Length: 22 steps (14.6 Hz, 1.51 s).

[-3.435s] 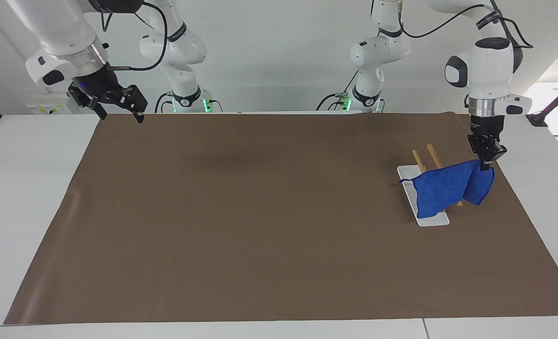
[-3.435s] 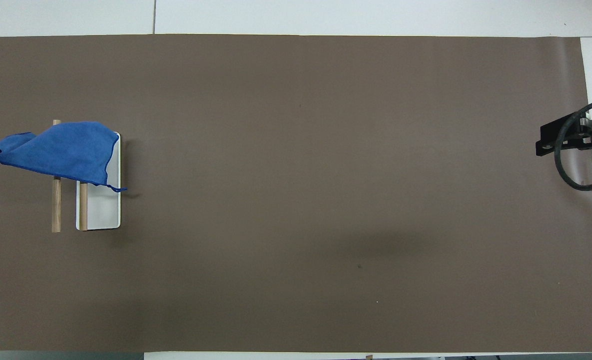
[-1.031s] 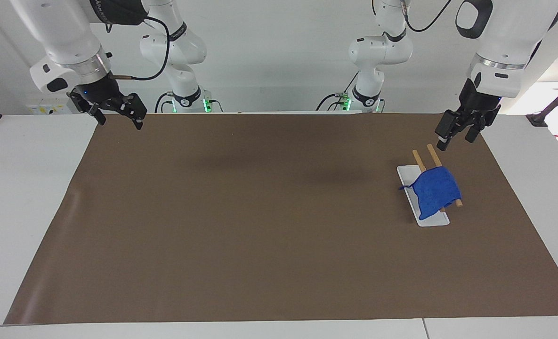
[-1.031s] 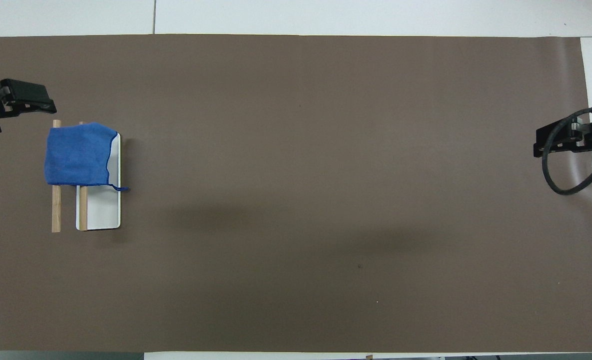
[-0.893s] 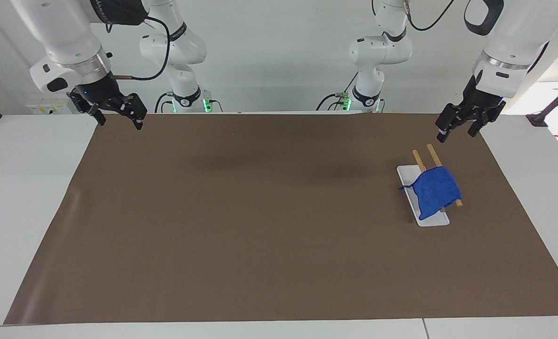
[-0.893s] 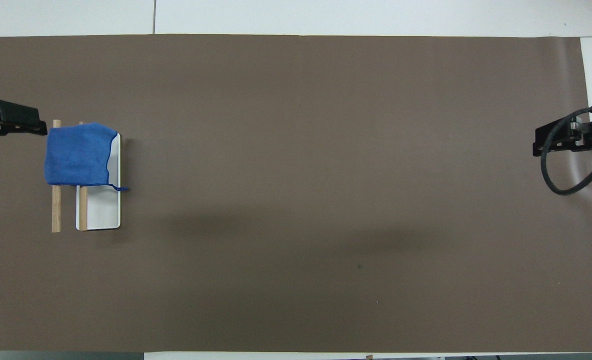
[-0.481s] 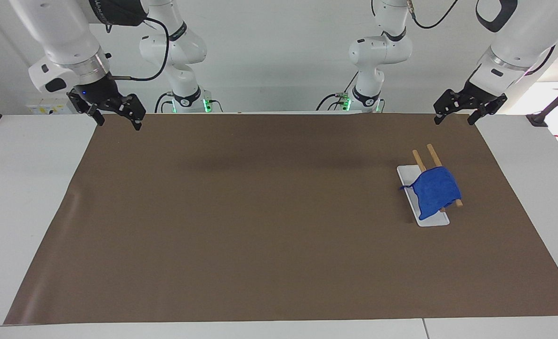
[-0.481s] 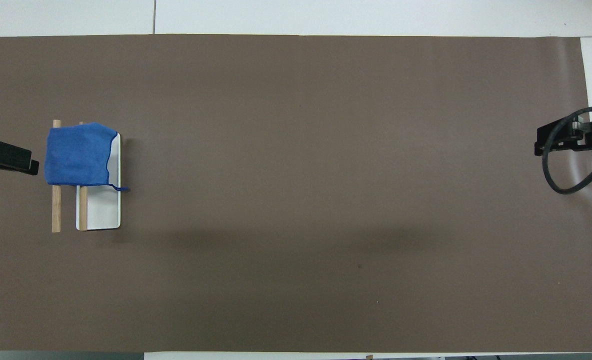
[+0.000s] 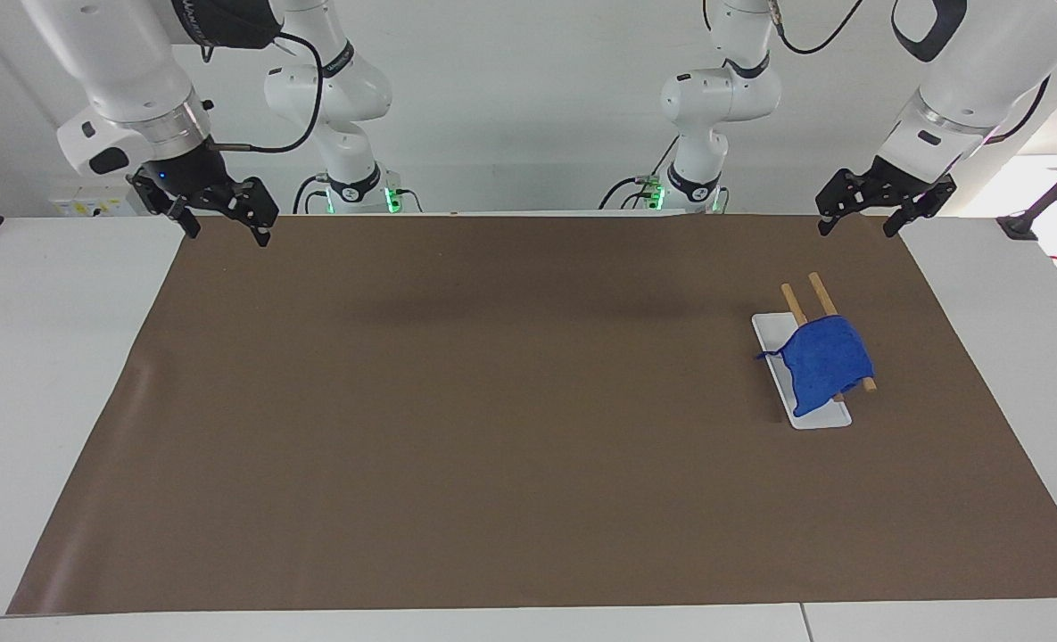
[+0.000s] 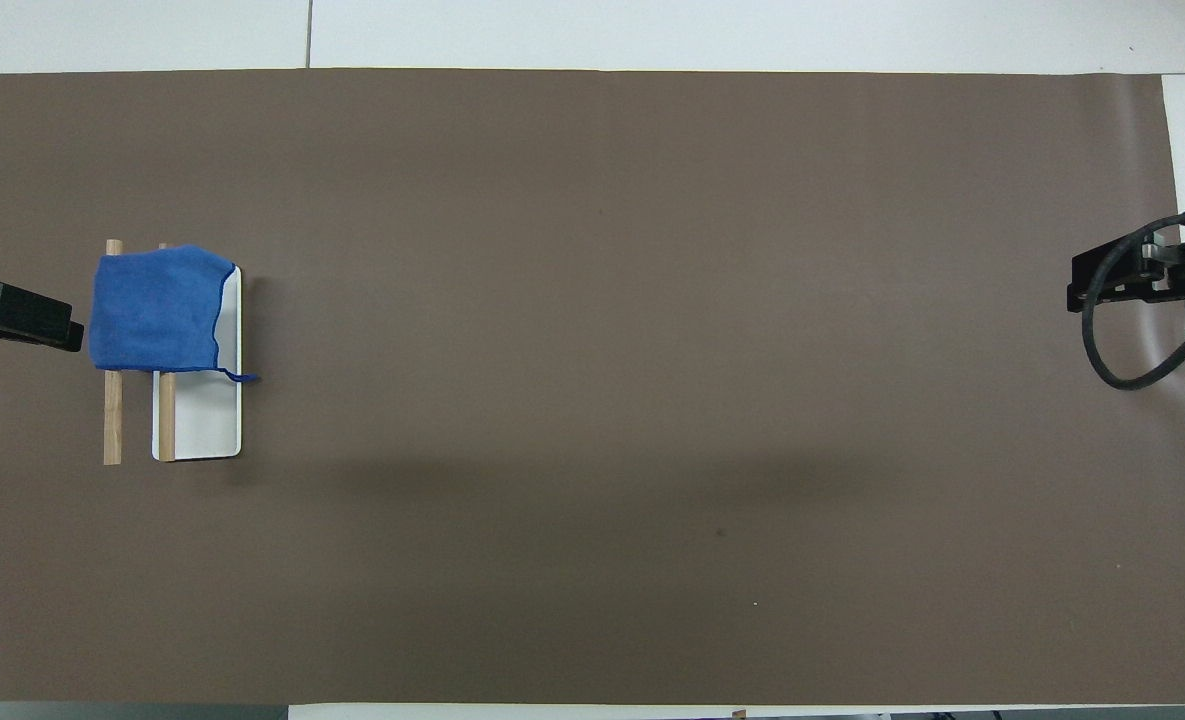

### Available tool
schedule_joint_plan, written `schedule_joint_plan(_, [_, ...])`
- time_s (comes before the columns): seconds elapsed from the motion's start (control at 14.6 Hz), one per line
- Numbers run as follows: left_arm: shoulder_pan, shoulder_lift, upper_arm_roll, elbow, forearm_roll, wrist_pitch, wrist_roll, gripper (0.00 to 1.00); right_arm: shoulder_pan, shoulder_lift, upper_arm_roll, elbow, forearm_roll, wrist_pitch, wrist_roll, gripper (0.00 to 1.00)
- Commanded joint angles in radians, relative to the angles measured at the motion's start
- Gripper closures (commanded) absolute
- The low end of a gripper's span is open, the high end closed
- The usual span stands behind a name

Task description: Right arm passes towel to left arm to hang

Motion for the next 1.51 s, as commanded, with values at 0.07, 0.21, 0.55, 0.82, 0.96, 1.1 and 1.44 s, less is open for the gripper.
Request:
schedule_joint_plan(0.07, [-0.007,0.027,0.003,0.021,0.008,0.031,0.015,0.00,0.005,-0.021,-0.001,-0.025,-0.019,0.016,-0.002,0.00])
schedule_joint_plan(0.21, [-0.007,0.024,0.003,0.021,0.003,0.042,0.002,0.00,0.005,-0.021,-0.001,-0.026,-0.019,0.022,-0.002,0.00])
schedule_joint_plan(0.55, [-0.006,0.009,0.003,0.007,0.002,0.033,-0.070,0.00,0.005,-0.021,-0.001,-0.026,-0.019,0.022,-0.002,0.00])
schedule_joint_plan(0.82, [-0.004,-0.008,0.003,-0.015,0.002,0.042,-0.095,0.00,0.005,-0.021,-0.001,-0.026,-0.019,0.019,-0.002,0.00])
schedule_joint_plan(0.96, [-0.007,-0.008,0.003,-0.016,0.002,0.039,-0.097,0.00,0.005,-0.021,-0.001,-0.026,-0.019,0.020,-0.002,0.00])
schedule_joint_plan(1.1, [-0.006,-0.008,0.003,-0.016,0.002,0.040,-0.098,0.00,0.005,-0.021,-0.001,-0.026,-0.019,0.019,-0.004,0.00])
schedule_joint_plan(1.44, [-0.004,-0.035,0.005,-0.016,0.003,0.030,-0.103,0.00,0.003,-0.021,-0.001,-0.025,-0.019,0.013,-0.030,0.00])
